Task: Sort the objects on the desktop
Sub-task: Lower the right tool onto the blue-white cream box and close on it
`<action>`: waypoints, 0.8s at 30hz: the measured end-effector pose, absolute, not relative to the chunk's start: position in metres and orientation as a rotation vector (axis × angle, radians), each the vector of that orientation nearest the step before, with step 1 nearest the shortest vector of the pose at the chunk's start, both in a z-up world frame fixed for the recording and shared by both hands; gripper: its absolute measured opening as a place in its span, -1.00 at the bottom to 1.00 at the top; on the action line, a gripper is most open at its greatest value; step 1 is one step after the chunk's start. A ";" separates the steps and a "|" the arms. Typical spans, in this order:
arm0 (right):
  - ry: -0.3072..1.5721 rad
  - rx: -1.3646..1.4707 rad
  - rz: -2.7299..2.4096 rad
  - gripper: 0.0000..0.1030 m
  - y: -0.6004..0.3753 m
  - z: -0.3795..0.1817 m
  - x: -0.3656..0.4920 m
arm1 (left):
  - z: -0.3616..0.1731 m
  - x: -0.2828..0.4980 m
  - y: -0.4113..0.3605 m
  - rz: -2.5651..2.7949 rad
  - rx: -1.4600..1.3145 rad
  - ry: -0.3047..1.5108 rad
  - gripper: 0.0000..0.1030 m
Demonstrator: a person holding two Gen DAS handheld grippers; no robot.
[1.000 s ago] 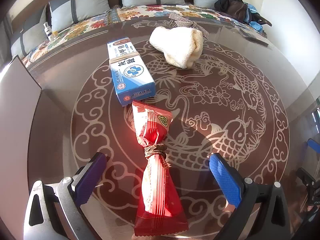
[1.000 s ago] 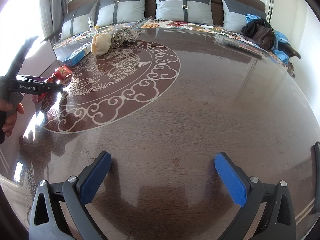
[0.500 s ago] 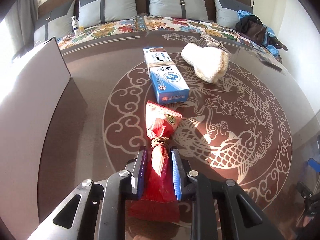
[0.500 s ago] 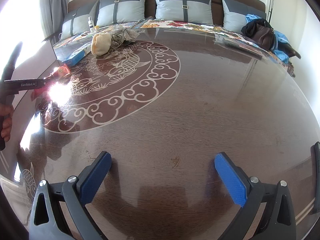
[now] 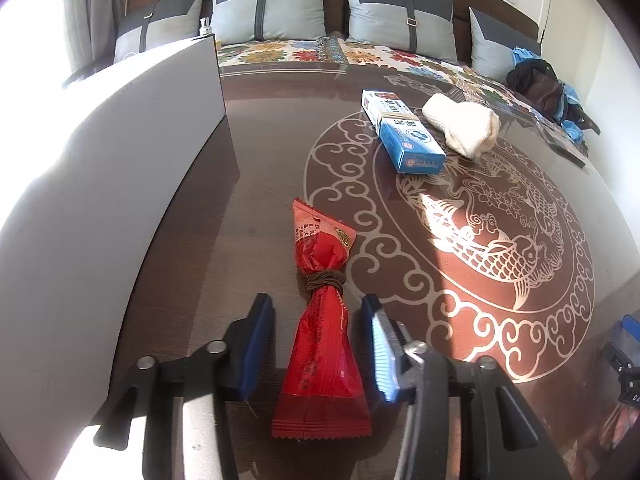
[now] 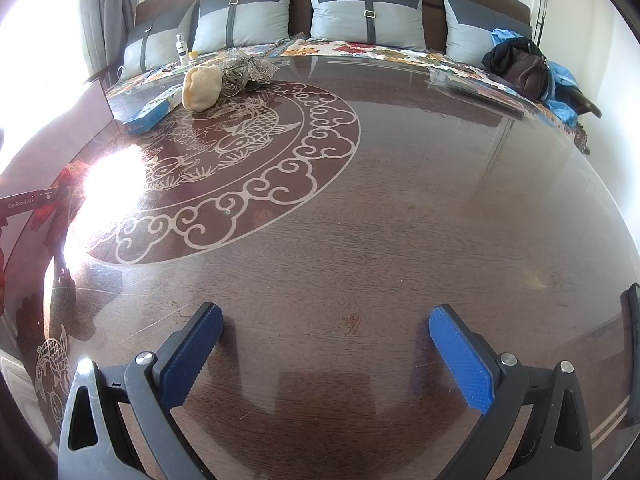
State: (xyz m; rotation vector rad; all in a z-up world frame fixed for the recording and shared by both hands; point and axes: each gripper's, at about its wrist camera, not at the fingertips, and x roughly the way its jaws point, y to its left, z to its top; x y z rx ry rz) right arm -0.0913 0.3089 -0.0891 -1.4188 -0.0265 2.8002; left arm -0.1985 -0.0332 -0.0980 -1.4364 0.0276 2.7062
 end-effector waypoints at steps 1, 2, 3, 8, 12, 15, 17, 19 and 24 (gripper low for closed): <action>-0.026 -1.419 2.800 1.00 0.308 -0.089 -0.091 | -0.100 -0.198 -0.031 2.718 -1.447 0.065 0.46; -0.026 -1.419 2.800 1.00 0.308 -0.089 -0.091 | -0.101 -0.197 -0.029 2.726 -1.443 0.092 0.50; -0.026 -1.419 2.800 1.00 0.309 -0.089 -0.091 | -0.101 -0.196 -0.030 2.731 -1.427 0.090 0.50; -0.026 -1.418 2.800 1.00 0.309 -0.089 -0.091 | -0.104 -0.201 -0.037 2.724 -1.426 0.054 0.65; -0.026 -1.418 2.800 1.00 0.309 -0.089 -0.091 | -0.106 -0.201 -0.040 2.733 -1.413 0.044 0.86; -0.026 -1.418 2.800 1.00 0.309 -0.089 -0.091 | -0.108 -0.202 -0.040 2.730 -1.440 0.039 1.00; -0.026 -1.418 2.800 1.00 0.309 -0.089 -0.091 | -0.108 -0.201 -0.040 2.731 -1.435 0.042 1.00; -0.025 -1.418 2.799 1.00 0.308 -0.089 -0.091 | -0.108 -0.201 -0.040 2.731 -1.432 0.040 1.00; 0.007 -1.485 2.805 1.00 0.298 -0.085 -0.104 | -0.109 -0.201 -0.039 2.732 -1.431 0.038 1.00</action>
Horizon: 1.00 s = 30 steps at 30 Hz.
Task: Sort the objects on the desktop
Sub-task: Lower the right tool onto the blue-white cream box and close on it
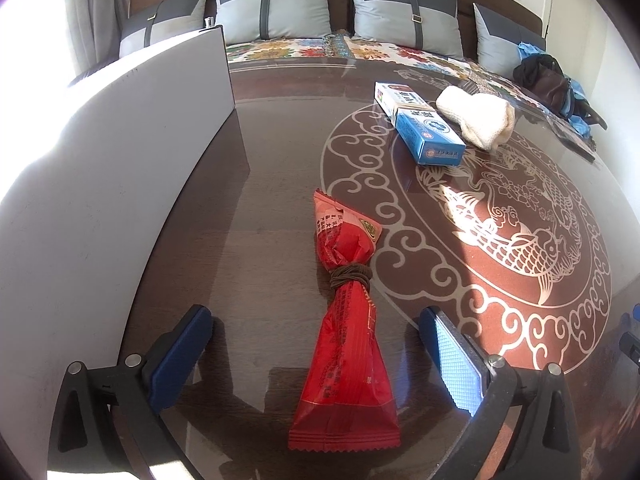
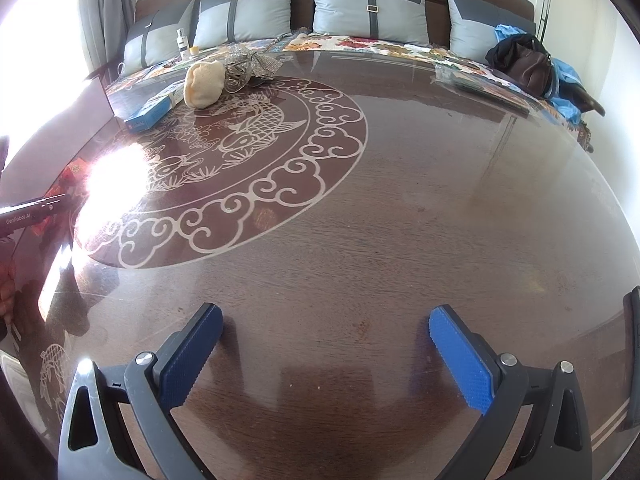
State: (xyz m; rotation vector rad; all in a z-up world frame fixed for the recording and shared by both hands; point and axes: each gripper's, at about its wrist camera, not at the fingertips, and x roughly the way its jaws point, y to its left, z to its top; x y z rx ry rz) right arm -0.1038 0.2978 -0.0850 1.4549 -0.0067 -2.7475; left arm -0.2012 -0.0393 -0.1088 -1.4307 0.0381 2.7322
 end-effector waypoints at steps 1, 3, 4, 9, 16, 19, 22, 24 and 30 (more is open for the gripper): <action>-0.061 1.421 -2.715 1.00 0.288 -0.079 -0.110 | -0.109 -0.202 -0.039 2.732 -1.431 0.039 1.00; -0.141 1.327 -2.646 1.00 0.256 -0.062 -0.128 | -0.109 -0.202 -0.039 2.732 -1.431 0.038 1.00; -0.164 1.298 -2.596 1.00 0.236 -0.055 -0.142 | -0.109 -0.202 -0.040 2.732 -1.431 0.038 1.00; -0.137 1.279 -2.467 0.99 0.134 -0.038 -0.245 | -0.109 -0.202 -0.040 2.732 -1.430 0.039 1.00; 0.205 1.446 -2.528 0.98 0.054 -0.071 -0.348 | -0.109 -0.201 -0.041 2.733 -1.430 0.038 1.00; 0.222 1.511 -2.547 0.98 0.051 -0.079 -0.364 | -0.109 -0.201 -0.041 2.733 -1.431 0.038 1.00; 0.158 1.548 -2.548 0.81 0.063 -0.087 -0.367 | -0.109 -0.201 -0.041 2.732 -1.431 0.038 1.00; 0.155 1.476 -2.581 0.36 0.072 -0.082 -0.361 | -0.110 -0.201 -0.040 2.733 -1.431 0.037 1.00; 0.213 1.387 -2.531 -0.19 0.086 -0.079 -0.325 | -0.110 -0.202 -0.040 2.733 -1.431 0.038 1.00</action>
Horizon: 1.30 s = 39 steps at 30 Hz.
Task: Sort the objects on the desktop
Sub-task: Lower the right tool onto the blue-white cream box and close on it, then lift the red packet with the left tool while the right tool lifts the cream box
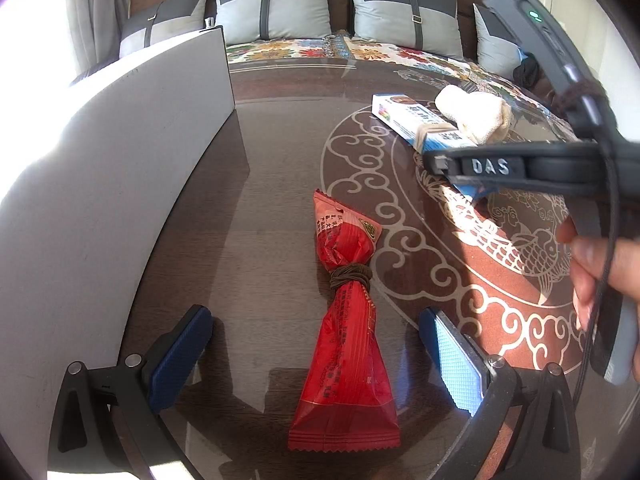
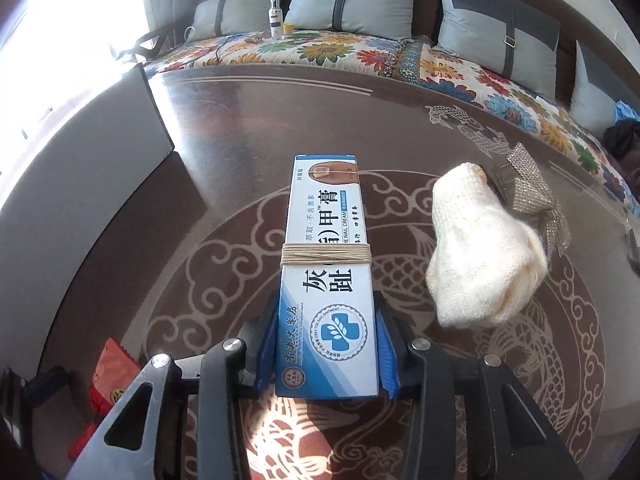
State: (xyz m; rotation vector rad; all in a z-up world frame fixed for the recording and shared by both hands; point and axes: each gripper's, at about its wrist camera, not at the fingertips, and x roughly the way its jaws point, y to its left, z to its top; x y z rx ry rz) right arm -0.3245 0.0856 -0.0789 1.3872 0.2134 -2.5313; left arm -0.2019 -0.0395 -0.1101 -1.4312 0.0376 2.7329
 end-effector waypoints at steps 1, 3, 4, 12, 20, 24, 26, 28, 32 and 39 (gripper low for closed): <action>0.216 1.372 -2.533 -0.19 0.090 -0.079 -0.311 | -0.110 -0.202 -0.040 2.733 -1.431 0.037 1.00; 0.231 1.334 -2.533 -0.19 0.099 -0.080 -0.280 | -0.110 -0.202 -0.039 2.733 -1.431 0.037 1.00; 0.241 1.316 -2.534 -0.19 0.106 -0.081 -0.262 | -0.110 -0.202 -0.040 2.733 -1.431 0.038 1.00; 0.181 1.326 -2.677 -0.19 0.198 -0.081 -0.147 | -0.110 -0.202 -0.040 2.733 -1.431 0.038 1.00; 0.142 1.358 -2.811 0.43 0.244 -0.082 -0.116 | -0.110 -0.202 -0.040 2.733 -1.431 0.037 1.00; 0.096 1.387 -2.816 0.62 0.251 -0.083 -0.118 | -0.110 -0.202 -0.039 2.733 -1.431 0.038 1.00; 0.032 1.408 -2.804 0.74 0.258 -0.086 -0.120 | -0.110 -0.202 -0.039 2.733 -1.431 0.037 1.00; 0.010 1.410 -2.809 0.75 0.260 -0.087 -0.120 | -0.110 -0.202 -0.039 2.733 -1.431 0.037 1.00; 0.013 1.423 -2.812 0.87 0.259 -0.089 -0.121 | -0.110 -0.202 -0.039 2.733 -1.431 0.037 1.00; 0.016 1.443 -2.800 0.99 0.258 -0.092 -0.123 | -0.110 -0.202 -0.040 2.733 -1.431 0.037 1.00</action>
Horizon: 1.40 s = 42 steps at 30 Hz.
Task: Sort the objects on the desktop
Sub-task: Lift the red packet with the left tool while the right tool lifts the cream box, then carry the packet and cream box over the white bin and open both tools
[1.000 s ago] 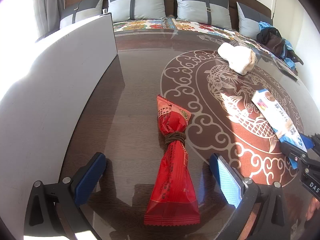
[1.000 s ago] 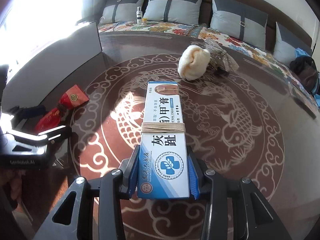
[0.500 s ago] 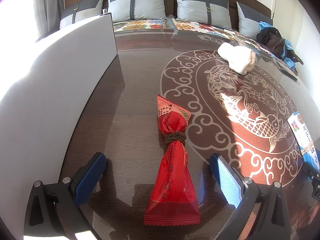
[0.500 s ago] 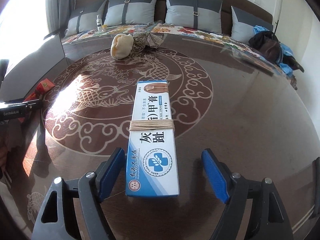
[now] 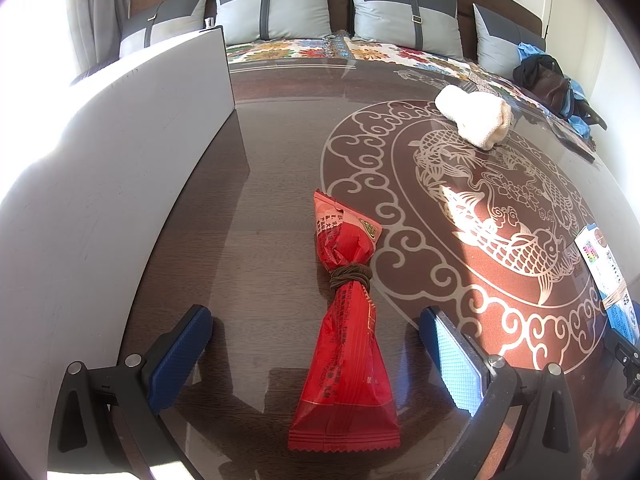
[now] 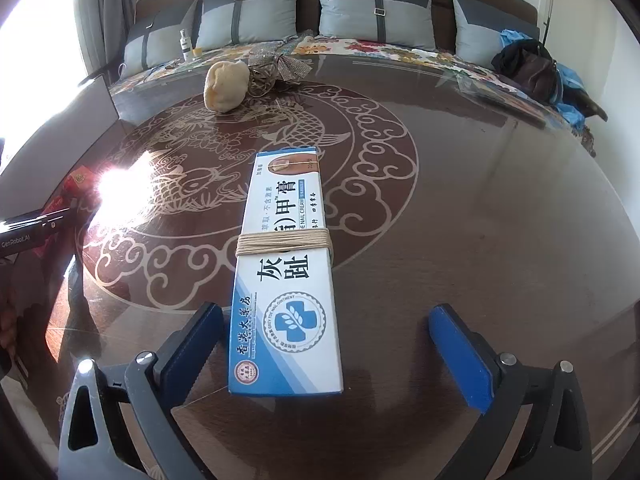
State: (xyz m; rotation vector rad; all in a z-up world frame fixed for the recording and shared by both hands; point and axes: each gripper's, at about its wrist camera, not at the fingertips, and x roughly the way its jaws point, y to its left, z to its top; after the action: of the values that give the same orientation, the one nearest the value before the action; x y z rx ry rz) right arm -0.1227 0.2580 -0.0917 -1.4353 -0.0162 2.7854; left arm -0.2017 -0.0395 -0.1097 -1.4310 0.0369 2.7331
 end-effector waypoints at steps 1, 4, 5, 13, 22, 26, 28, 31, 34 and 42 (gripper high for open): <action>-0.016 -1.435 2.785 0.99 0.258 -0.092 -0.123 | -0.110 -0.202 -0.040 2.733 -1.431 0.037 1.00; -0.017 -1.435 2.786 1.00 0.258 -0.092 -0.123 | -0.110 -0.201 -0.040 2.732 -1.432 0.037 1.00; -0.016 -1.435 2.786 1.00 0.258 -0.092 -0.123 | -0.109 -0.202 -0.040 2.732 -1.433 0.037 1.00; -0.013 -1.437 2.788 1.00 0.258 -0.092 -0.123 | -0.106 -0.212 -0.040 2.547 -1.579 0.133 1.00; -0.034 -1.690 2.787 0.61 0.258 -0.073 -0.174 | -0.095 -0.210 -0.025 2.560 -1.452 0.092 -0.66; -0.220 -1.810 2.746 -0.16 0.236 -0.077 -0.187 | -0.086 -0.191 -0.030 2.547 -1.401 -0.017 -0.66; -0.178 -1.812 2.750 -0.16 0.235 -0.069 -0.181 | -0.072 -0.178 -0.033 2.550 -1.343 -0.053 -0.66; -0.111 -1.772 2.795 -0.16 0.227 -0.045 -0.172 | -0.043 -0.161 -0.043 2.560 -1.255 -0.130 -0.66; -0.104 -1.745 2.879 -0.16 0.198 -0.014 -0.173 | -0.006 -0.140 -0.069 2.586 -1.167 -0.206 -0.66; -0.010 -1.709 3.258 -0.16 0.032 0.078 -0.181 | 0.068 -0.101 -0.213 2.814 -1.099 -0.272 -0.66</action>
State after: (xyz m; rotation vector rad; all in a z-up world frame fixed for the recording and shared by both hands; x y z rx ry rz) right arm -0.1811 0.0324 0.0784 -1.7092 -0.0101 3.2580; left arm -0.1009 -0.2132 0.0676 -1.0993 -0.2718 2.8145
